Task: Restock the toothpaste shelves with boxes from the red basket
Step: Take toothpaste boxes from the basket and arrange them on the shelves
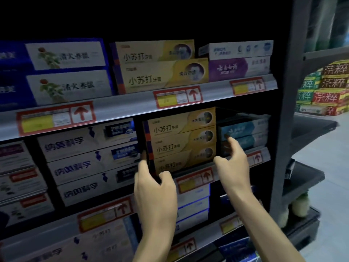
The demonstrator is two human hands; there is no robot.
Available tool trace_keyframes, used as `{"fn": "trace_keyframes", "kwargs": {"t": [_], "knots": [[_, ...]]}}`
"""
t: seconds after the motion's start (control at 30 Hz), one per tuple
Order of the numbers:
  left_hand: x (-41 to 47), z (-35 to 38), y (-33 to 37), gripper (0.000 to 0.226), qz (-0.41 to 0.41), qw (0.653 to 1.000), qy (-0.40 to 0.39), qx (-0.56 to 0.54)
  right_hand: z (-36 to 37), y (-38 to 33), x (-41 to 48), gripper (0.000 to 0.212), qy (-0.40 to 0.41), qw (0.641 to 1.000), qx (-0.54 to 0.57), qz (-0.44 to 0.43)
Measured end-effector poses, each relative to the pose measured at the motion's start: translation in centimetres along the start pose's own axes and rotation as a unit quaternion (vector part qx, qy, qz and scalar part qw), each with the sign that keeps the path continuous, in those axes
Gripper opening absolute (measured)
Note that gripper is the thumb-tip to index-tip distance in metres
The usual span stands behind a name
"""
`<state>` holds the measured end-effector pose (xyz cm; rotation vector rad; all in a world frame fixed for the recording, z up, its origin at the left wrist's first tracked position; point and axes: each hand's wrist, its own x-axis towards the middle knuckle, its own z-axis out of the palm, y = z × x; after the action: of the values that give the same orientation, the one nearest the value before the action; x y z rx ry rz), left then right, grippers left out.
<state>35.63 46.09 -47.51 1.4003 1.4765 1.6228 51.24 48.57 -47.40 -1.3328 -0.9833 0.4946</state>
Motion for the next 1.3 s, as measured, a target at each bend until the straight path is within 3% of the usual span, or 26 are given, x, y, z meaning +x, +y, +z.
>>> {"fn": "trace_keyframes", "kwargs": {"t": [0.37,0.43,0.63,0.8,0.97,1.1,1.17,1.3], "knots": [[0.3,0.8,-0.4,0.031,0.003,0.999,0.034,0.031,2.2,1.6,2.1,0.078,-0.053,0.996,-0.031,0.071],[0.1,0.8,0.2,0.036,0.008,0.999,0.040,0.025,2.2,1.5,1.9,0.080,-0.053,0.996,-0.016,0.077],[-0.2,0.7,0.3,0.040,0.009,0.999,0.044,-0.003,1.8,1.5,1.7,0.081,-0.044,0.997,-0.030,0.062],[0.0,0.5,-0.1,0.018,0.014,0.998,0.053,-0.018,1.7,1.1,1.1,0.077,-0.046,0.997,-0.040,0.049],[0.0,0.3,-0.2,0.020,0.031,0.998,0.039,-0.035,1.6,1.1,1.1,0.055,-0.045,0.997,-0.057,0.038],[-0.9,-0.4,0.2,0.038,0.034,0.996,0.026,-0.073,1.2,0.9,0.9,0.072,-0.019,0.999,-0.034,0.023],[-1.9,-1.6,-0.4,0.048,0.032,0.995,0.042,-0.083,0.5,0.5,0.1,0.073,0.005,1.000,-0.007,0.011],[-5.0,-4.2,-3.8,0.046,0.019,0.990,0.119,-0.069,-1.7,1.6,-2.5,0.062,-0.020,1.000,-0.007,-0.021]]}}
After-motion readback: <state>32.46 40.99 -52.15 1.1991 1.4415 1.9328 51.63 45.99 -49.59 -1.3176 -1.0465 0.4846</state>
